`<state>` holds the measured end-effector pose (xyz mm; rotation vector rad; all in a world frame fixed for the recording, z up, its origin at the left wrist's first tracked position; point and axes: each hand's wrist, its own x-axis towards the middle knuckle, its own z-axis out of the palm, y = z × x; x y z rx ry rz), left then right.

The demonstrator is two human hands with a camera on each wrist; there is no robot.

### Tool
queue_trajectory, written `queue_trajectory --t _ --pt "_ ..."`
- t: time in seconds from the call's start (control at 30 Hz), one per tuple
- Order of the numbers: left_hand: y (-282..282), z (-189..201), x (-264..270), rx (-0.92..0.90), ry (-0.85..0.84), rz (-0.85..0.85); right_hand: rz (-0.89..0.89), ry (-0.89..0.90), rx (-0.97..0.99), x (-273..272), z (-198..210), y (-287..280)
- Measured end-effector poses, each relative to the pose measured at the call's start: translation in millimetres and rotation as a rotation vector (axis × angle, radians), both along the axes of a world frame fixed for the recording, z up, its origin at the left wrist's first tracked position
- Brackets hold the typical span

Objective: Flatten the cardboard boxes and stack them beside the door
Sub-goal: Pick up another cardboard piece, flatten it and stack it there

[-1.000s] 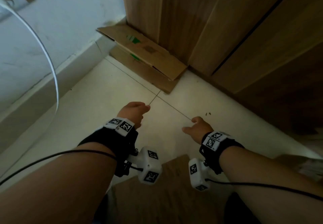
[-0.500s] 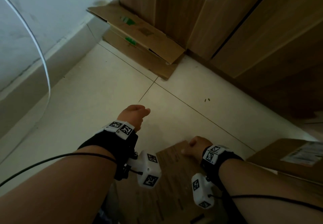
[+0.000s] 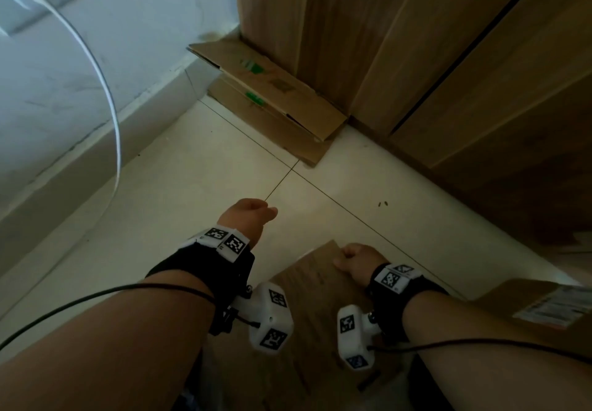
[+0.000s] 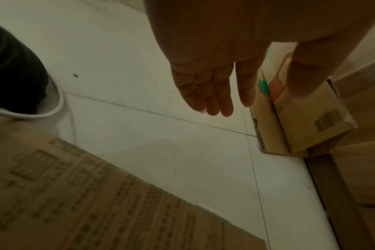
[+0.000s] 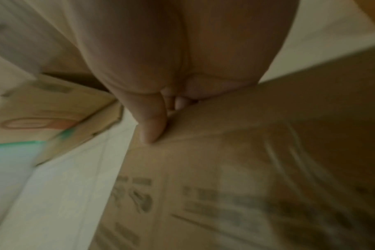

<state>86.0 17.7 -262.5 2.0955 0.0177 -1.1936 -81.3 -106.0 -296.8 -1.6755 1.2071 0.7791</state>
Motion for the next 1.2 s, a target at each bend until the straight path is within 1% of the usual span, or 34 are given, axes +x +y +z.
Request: queue_trajectory --t 0.13,0.27,0.33,0.4,0.57,0.6,0.8,0.93,1.03,1.1,1.17,1.2 --pt "9 26 -1 0.083 -0.121 -0.135 -0.034 -0.145 -0.023 10 29 -10" --pt "18 57 -1 0.156 -0.122 -0.288 -0.066 -0.301 0.0 18 73 -17" --pt "19 76 2 0.163 -0.095 -0.333 -0.055 -0.37 -0.012 22 98 -20" --pt "21 102 2 0.163 -0.107 -0.389 -0.058 -0.441 -0.028 25 126 -22" --pt "29 159 -7 0.138 -0.213 -0.514 -0.056 -0.583 -0.103 32 191 -18" --pt "32 171 -11 0.131 -0.24 -0.518 -0.05 -0.62 -0.118 31 207 -16" --pt "50 226 -28 0.043 -0.396 -0.482 -0.007 -0.841 -0.187 25 288 -1" --pt "57 268 -38 -0.032 -0.562 -0.409 -0.05 -0.979 -0.376 16 328 12" --pt "61 292 -38 -0.112 -0.639 -0.268 -0.155 -0.967 -0.59 5 345 13" --pt "66 305 -37 -0.177 -0.632 -0.133 -0.233 -0.927 -0.682 -8 353 10" --pt "72 312 -36 -0.237 -0.59 -0.019 -0.32 -0.876 -0.664 -16 354 7" --pt "74 313 -35 -0.259 -0.569 0.028 -0.364 -0.871 -0.592 -20 353 7"
